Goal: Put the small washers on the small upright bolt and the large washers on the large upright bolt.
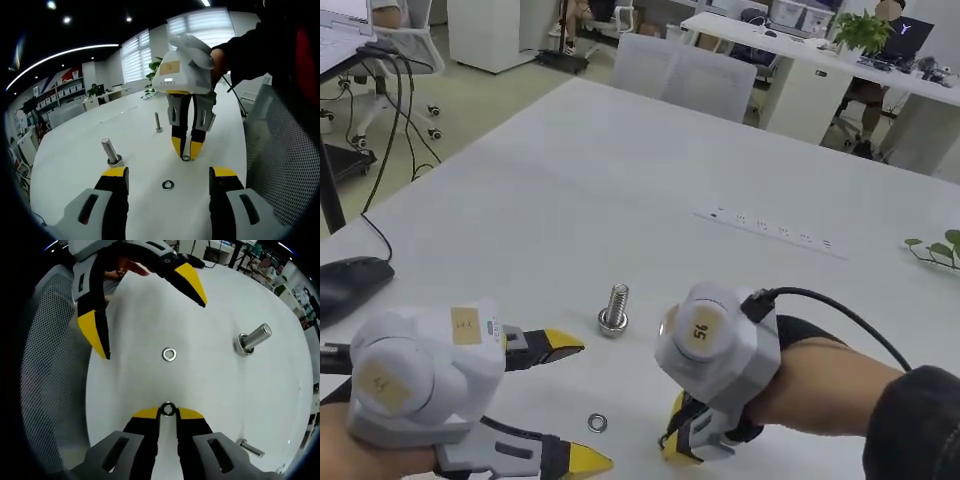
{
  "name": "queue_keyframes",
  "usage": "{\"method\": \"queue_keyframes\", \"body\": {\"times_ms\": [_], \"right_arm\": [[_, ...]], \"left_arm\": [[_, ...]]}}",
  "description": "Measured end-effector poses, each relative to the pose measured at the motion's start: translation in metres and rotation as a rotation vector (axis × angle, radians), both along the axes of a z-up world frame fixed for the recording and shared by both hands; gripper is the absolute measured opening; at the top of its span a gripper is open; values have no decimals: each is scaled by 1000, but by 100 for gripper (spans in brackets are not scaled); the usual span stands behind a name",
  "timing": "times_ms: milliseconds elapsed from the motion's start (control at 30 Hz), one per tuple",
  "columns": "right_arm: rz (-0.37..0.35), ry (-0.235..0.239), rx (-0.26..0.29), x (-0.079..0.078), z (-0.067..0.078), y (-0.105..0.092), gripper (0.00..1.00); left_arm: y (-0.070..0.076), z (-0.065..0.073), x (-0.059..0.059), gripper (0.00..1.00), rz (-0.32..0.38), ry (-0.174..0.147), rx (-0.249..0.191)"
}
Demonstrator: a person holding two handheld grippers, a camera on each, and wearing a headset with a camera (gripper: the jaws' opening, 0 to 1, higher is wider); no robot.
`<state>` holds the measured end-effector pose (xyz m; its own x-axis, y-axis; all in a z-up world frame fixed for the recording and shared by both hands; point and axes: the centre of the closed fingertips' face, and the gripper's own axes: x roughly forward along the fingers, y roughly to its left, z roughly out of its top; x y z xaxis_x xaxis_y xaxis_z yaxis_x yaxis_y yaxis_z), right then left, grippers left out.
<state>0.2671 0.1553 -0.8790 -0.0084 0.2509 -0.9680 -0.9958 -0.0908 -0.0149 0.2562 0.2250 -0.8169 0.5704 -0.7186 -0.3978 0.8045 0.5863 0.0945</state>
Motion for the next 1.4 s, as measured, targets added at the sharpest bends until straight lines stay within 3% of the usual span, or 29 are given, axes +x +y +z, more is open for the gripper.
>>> {"method": "queue_keyframes", "body": {"times_ms": [633, 1067, 1400], "right_arm": [[-87, -26, -10, 24, 17, -37, 14], [-162, -49, 8, 45, 41, -62, 14], [-195, -96, 19, 69, 61, -73, 14]], "left_arm": [[-3, -3, 1, 64, -12, 8, -1], [-5, -5, 3, 64, -17, 12, -3], [-5, -6, 3, 64, -18, 18, -2]]}}
